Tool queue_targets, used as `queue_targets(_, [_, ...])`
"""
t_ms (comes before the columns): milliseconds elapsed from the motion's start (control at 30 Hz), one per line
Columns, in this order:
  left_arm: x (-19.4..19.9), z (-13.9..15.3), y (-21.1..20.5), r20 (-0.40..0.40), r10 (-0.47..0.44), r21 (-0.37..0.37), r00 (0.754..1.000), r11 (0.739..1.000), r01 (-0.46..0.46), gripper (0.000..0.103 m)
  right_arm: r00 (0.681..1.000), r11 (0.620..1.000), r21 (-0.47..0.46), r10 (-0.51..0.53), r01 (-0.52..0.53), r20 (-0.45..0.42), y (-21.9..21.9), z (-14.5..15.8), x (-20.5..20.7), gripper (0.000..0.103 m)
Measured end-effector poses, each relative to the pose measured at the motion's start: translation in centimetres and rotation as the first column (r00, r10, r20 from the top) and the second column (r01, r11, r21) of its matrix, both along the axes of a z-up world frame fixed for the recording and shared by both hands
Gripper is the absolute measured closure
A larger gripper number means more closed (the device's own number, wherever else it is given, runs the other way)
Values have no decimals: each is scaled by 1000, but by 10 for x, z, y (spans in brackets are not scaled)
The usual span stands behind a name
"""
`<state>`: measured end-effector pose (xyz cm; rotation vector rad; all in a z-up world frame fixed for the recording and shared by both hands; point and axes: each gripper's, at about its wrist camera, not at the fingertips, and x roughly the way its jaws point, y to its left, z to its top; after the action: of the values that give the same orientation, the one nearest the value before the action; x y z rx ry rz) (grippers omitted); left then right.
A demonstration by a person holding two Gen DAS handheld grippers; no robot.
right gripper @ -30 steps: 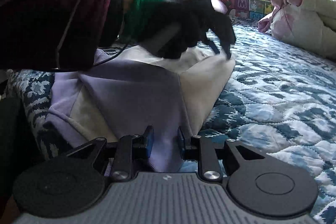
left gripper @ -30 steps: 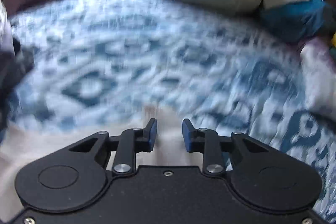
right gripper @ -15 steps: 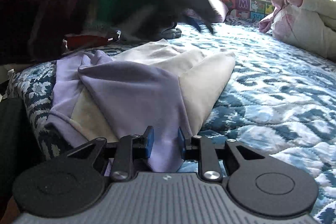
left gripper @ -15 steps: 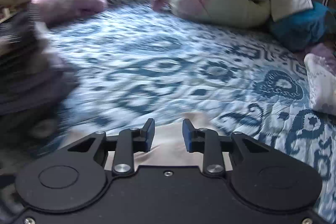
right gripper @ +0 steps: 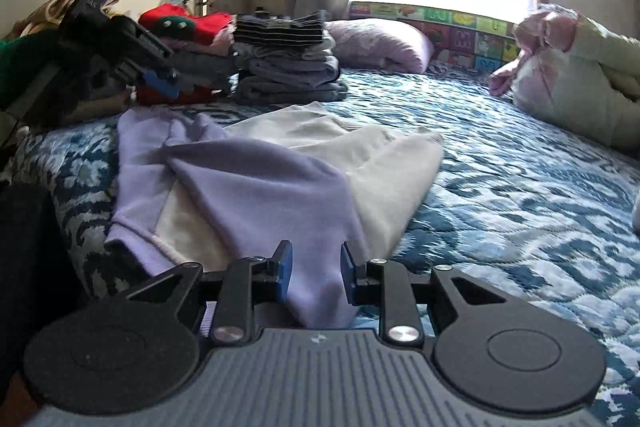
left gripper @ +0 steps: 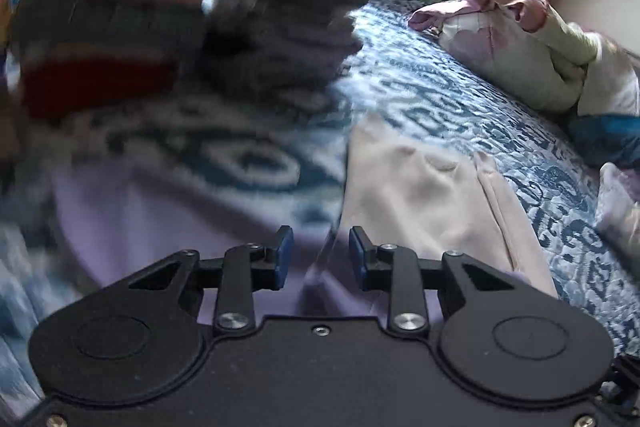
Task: Fold clothes
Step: 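Move the open left tool over the other lavender sleeve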
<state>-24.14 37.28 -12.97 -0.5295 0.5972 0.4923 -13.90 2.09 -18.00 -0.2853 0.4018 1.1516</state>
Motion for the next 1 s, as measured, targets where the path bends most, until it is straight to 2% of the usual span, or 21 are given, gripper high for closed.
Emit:
queue_targets(100, [-14,-15,2,31,13,-96,999,995,-10,73,999,1000,-15,27,-27,24,8,-2,-9,75])
queue_targets(133, [-17,-19,1,36,12,-107,999,994,-8,67,999,999,-19,31,-30,24,10,-3,-10,75])
queue_targets(200, [-10,-16,-9,19,-16,-36,1000,999,17,61,999,999,-37,35,-35,18,15,-5,-11,74])
queue_targets(233, [-6,-15,-13,5,-33,10,999,999,33,61,999,998,-47,38,-37,15,17,-7,-11,74])
queue_targets(300, [5,-9,-19,-46,-75,146,996,986,81,61,999,997,-61,43,-42,8,18,-10,-11,74])
queue_targets(333, [11,-7,-20,-68,-97,187,993,976,108,61,999,997,-62,43,-43,7,18,-10,-11,73])
queue_targets(400, [21,-7,-13,-87,-157,154,984,974,169,61,999,997,-59,43,-42,4,17,-9,-11,72])
queue_targets(467, [29,-9,-11,-113,-205,154,972,963,221,61,999,998,-55,40,-40,3,15,-10,-10,71])
queue_targets(500, [33,-11,-11,-135,-223,160,965,957,243,67,999,998,-52,39,-39,2,14,-10,-10,71])
queue_targets(533, [38,-14,-9,-149,-239,159,960,952,262,102,999,998,-47,37,-36,4,14,-10,-10,71])
queue_targets(567, [40,-15,-7,-147,-244,158,959,951,266,102,999,999,-41,36,-36,0,14,-9,-9,71])
queue_targets(667, [33,-13,5,-33,-187,141,982,972,190,102,998,998,-40,46,-47,-30,15,-10,-5,71])
queue_targets(733, [31,-19,17,37,-143,77,989,987,140,102,996,995,-67,65,-69,-58,18,-14,-4,71])
queue_targets(800, [37,-36,24,-6,-101,40,995,994,101,102,996,994,-77,71,-75,-52,18,-16,-5,71])
queue_targets(867, [39,-46,24,-23,-83,32,996,996,84,99,995,994,-72,74,-78,-63,16,-17,-4,72])
queue_targets(900, [39,-47,23,-25,-72,36,997,997,73,92,995,994,-72,74,-79,-60,16,-17,-4,71])
queue_targets(933, [38,-46,23,-27,-60,46,998,997,61,75,996,994,-71,75,-79,-57,15,-17,-5,71])
queue_targets(1000, [35,-41,22,-31,-27,93,999,995,29,65,996,995,-67,74,-77,-52,14,-17,-5,72])
